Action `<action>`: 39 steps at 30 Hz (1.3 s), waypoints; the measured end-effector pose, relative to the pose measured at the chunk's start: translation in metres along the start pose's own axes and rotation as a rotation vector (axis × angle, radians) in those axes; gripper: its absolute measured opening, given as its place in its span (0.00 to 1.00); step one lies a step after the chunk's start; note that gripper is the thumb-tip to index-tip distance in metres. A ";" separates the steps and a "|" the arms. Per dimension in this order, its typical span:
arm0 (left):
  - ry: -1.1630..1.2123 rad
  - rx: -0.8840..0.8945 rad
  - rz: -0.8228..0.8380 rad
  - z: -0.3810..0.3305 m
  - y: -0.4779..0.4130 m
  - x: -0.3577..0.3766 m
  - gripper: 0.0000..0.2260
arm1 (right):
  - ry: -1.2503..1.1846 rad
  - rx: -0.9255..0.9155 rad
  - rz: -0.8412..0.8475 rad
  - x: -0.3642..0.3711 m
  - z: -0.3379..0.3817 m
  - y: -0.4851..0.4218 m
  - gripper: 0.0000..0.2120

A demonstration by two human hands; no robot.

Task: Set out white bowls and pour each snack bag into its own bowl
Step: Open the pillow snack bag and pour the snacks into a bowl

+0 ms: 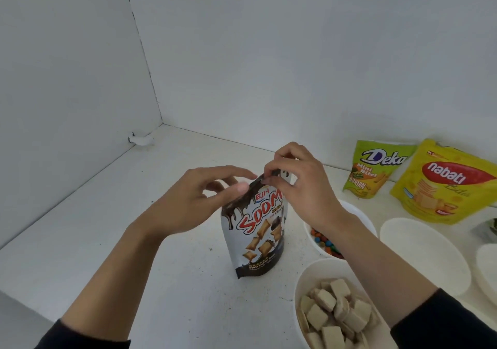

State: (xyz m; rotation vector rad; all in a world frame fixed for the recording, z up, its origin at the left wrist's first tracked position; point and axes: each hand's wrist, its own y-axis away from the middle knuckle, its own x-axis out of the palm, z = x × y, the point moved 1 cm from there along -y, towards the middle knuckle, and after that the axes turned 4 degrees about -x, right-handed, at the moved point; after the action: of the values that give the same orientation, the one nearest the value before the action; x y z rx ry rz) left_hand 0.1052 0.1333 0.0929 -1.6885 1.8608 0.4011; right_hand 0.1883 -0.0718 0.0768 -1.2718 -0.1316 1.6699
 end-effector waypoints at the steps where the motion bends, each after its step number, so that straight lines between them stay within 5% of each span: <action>1: 0.026 0.000 0.044 -0.004 -0.004 0.001 0.13 | -0.074 0.015 0.014 0.000 0.001 0.001 0.03; 6: 0.074 0.005 0.089 -0.010 -0.022 0.004 0.08 | -0.255 0.098 0.076 -0.004 0.000 0.003 0.07; 20: -0.160 0.375 0.152 -0.002 -0.042 0.005 0.07 | -0.422 0.146 0.223 -0.008 -0.010 -0.001 0.06; 28: -0.269 0.419 0.318 -0.012 -0.051 0.000 0.06 | -0.329 0.058 0.309 -0.013 -0.008 0.002 0.14; 39: -0.268 0.430 0.329 -0.011 -0.038 0.005 0.06 | -0.255 -0.059 0.256 -0.007 -0.001 0.014 0.09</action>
State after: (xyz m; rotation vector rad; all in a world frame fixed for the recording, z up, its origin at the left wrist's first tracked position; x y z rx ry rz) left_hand 0.1400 0.1173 0.1052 -0.9990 1.8593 0.3100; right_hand 0.1806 -0.0843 0.0726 -1.1510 -0.1791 2.0601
